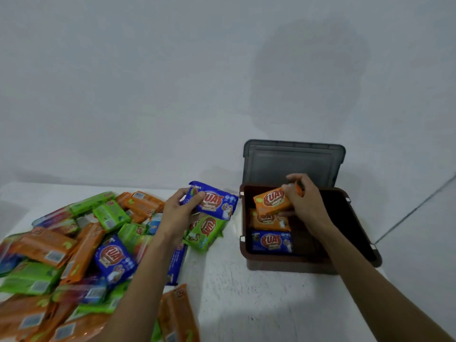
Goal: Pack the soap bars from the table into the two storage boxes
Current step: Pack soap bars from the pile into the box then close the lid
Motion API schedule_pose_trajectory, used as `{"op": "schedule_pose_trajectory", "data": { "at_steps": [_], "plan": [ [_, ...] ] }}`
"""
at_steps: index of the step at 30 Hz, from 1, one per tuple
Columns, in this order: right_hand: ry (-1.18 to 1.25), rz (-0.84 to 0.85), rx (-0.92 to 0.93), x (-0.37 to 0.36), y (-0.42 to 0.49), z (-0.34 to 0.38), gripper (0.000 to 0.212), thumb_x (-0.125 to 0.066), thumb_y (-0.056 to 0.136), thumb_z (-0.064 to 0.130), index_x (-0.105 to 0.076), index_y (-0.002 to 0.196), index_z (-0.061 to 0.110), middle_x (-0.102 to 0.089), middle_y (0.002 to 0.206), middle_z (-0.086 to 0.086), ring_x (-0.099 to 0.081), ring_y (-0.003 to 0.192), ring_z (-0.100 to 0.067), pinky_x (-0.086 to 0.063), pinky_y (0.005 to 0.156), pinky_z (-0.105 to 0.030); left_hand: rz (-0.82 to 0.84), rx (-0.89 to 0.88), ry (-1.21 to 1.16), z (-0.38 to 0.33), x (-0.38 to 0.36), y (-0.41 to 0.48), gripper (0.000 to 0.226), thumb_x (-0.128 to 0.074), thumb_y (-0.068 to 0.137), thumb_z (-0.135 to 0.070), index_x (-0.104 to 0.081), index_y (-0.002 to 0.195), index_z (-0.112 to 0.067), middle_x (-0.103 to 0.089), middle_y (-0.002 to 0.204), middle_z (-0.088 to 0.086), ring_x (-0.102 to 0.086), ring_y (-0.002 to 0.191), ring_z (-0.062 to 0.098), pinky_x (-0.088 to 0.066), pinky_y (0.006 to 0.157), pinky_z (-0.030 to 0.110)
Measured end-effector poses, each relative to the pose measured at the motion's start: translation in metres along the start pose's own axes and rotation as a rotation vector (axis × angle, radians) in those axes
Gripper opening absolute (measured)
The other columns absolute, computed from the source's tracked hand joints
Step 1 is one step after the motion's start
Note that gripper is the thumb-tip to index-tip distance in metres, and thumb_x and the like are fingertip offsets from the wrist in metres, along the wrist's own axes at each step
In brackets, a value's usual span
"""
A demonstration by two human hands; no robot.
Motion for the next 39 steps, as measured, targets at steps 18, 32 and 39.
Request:
{"op": "schedule_pose_trajectory", "data": {
  "at_steps": [18,32,39],
  "plan": [
    [-0.57,0.169,-0.092,-0.008,0.024,-0.072,0.022,-0.061,0.093,0.02,-0.056,0.114,0.024,-0.057,0.117,-0.004,-0.058,0.099,-0.016,-0.047,0.062,-0.021,-0.005,0.045,-0.077,0.003,-0.033,-0.004,0.029,-0.062,0.09,-0.019,-0.059,0.119,-0.023,-0.067,0.11,0.011,-0.072,0.093,0.022,-0.061,0.063,0.028],
    [0.17,0.264,-0.028,-0.028,-0.023,-0.001,0.044,-0.062,0.09,0.024,-0.052,0.132,0.031,-0.063,0.118,-0.004,-0.068,0.105,-0.021,-0.059,0.082,-0.045,0.136,0.03,-0.078,0.007,-0.074,-0.02,0.026,-0.057,0.094,-0.021,-0.056,0.12,-0.022,-0.067,0.104,0.003,-0.072,0.09,0.015,-0.061,0.072,0.032],
    [0.236,0.201,-0.166,0.003,-0.031,-0.018,0.033,-0.061,0.092,0.016,-0.059,0.124,0.025,-0.061,0.121,-0.009,-0.067,0.104,-0.026,-0.059,0.081,-0.044,0.187,-0.304,0.648,0.01,-0.074,-0.023,0.037,-0.056,0.093,-0.036,-0.051,0.129,-0.028,-0.054,0.122,-0.006,-0.057,0.104,0.006,-0.053,0.072,0.019]
  ]
}}
Point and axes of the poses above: each hand's wrist, its own y-axis towards the middle knuckle, its own x-axis out of the back of the hand, z = x × y, the point moved 5 cm from there along y, towards the middle knuckle
